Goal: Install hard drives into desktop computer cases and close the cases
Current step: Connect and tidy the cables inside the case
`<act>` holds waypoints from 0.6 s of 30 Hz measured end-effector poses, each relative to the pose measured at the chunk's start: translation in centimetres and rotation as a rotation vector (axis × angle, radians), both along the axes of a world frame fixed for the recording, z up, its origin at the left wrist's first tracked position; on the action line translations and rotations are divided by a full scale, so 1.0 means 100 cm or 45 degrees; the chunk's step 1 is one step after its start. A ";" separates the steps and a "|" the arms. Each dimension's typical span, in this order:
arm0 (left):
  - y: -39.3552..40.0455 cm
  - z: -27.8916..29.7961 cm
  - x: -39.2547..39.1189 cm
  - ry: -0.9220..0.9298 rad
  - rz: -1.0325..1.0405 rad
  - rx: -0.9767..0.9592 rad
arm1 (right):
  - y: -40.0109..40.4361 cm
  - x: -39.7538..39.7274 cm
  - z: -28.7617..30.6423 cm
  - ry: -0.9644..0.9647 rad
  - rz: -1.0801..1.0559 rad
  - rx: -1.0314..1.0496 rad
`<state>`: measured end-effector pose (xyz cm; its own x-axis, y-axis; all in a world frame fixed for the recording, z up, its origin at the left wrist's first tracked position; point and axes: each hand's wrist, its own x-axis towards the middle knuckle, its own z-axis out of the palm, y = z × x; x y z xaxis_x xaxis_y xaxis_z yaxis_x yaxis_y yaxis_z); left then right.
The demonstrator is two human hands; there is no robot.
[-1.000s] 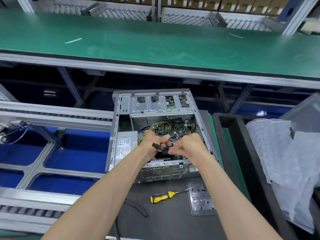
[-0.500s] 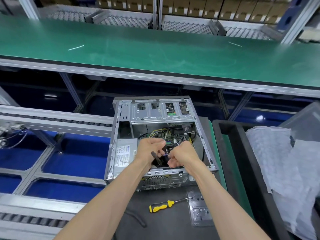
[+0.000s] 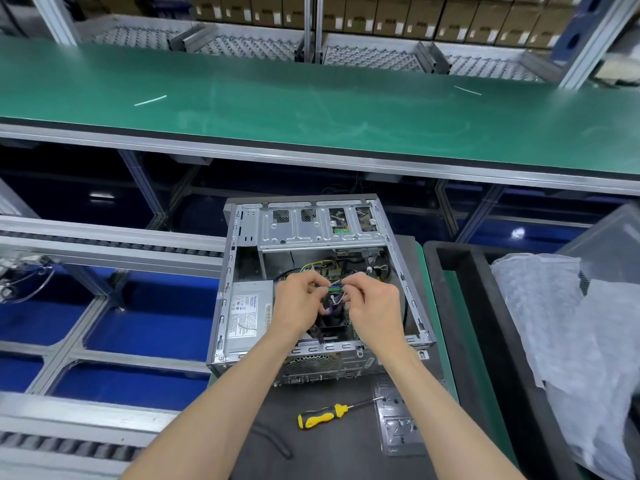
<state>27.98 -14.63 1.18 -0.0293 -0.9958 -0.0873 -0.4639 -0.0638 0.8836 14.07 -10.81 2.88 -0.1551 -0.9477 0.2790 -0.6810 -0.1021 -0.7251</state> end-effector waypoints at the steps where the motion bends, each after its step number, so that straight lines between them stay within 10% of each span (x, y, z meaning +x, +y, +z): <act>1: 0.000 0.000 0.000 -0.009 -0.002 -0.023 | -0.001 0.002 0.000 -0.071 -0.040 0.014; 18: 0.003 0.005 -0.002 -0.098 -0.050 -0.127 | -0.007 0.004 0.001 -0.122 -0.060 0.108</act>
